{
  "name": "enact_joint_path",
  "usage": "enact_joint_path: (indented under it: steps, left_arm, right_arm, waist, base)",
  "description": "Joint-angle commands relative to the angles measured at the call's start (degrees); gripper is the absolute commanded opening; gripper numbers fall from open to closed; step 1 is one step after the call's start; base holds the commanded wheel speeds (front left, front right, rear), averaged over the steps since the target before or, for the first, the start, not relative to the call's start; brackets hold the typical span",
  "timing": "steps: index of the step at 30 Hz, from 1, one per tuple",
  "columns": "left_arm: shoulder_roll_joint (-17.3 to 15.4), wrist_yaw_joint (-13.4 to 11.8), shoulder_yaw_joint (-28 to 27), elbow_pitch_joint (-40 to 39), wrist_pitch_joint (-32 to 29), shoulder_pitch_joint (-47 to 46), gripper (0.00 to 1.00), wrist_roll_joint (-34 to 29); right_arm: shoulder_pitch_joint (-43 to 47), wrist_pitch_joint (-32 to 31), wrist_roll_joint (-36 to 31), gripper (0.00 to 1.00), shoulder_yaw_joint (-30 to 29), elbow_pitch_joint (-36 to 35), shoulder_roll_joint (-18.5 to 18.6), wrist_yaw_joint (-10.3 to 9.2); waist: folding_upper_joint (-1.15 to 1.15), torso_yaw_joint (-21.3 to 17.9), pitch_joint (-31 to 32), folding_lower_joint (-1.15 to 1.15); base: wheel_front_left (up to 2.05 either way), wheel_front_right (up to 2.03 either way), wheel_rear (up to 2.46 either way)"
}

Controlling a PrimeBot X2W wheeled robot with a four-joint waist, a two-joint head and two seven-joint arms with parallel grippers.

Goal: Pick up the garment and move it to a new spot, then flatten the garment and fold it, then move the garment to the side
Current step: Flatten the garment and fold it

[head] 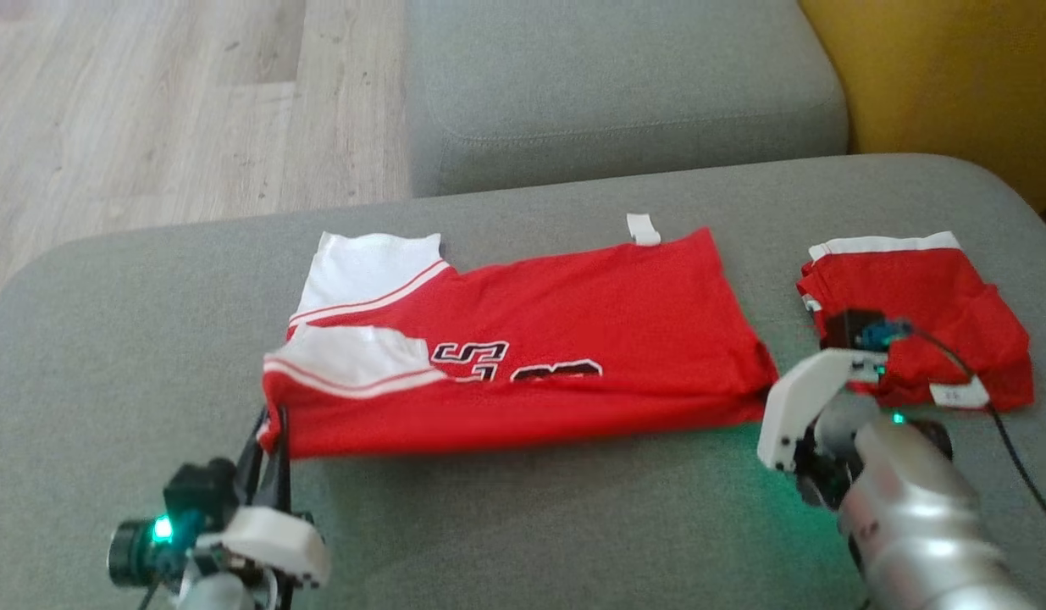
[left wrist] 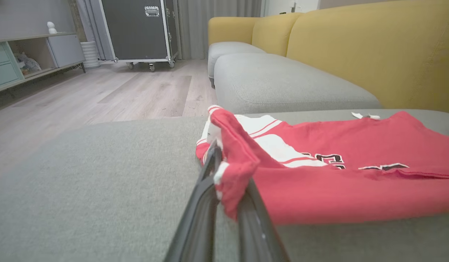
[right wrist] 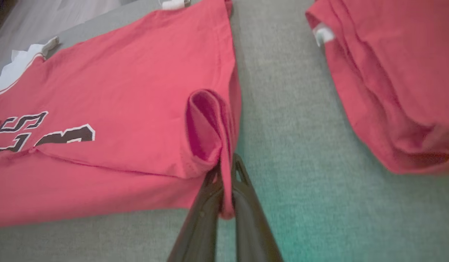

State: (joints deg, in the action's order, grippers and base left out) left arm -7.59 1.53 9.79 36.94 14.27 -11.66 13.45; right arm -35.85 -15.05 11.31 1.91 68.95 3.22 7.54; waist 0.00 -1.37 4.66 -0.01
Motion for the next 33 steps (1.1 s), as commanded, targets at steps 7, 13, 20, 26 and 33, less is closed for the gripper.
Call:
enact_joint_path:
  steps: [7,13,20,26,33]
  left_arm:
    - [-1.83,-0.2,-0.68,-2.17,-0.75,1.29,0.0,-0.38]
    - [-1.7,-0.63,-0.14,-2.43,-1.32,1.66,0.0,-0.19]
    - [-1.76,-1.97,-0.51,-2.76,-0.92,0.63,1.0,-0.02]
    - [-1.4,-3.28,-2.82,-7.18,0.46,-0.59,1.0,1.06]
    - [0.28,-2.41,-7.21,-19.32,0.71,1.14,1.0,1.38]
  right_arm:
    - [7.45,-1.78,7.19,0.0,3.01,-11.85,1.18,-0.05]
    - [14.33,0.58,7.71,0.0,2.61,-22.69,1.91,-0.05]
    - [18.54,7.39,5.28,1.0,1.13,-32.99,0.92,-0.05]
    - [21.67,14.96,3.06,1.0,2.7,-40.92,0.24,-0.05]
    - [23.96,21.39,2.8,1.0,2.57,-44.76,-0.22,-0.05]
  waist:
    - [0.0,0.51,0.44,0.01]
    - [0.0,0.22,-0.37,0.01]
    - [0.0,-0.45,-1.94,0.01]
    - [0.0,-1.03,-3.08,0.01]
    - [0.0,-1.59,-4.06,0.01]
  base:
    - [0.0,0.0,0.0]
    - [0.0,0.0,0.0]
    - [0.0,0.0,0.0]
    - [0.0,0.0,0.0]
    - [0.0,0.0,0.0]
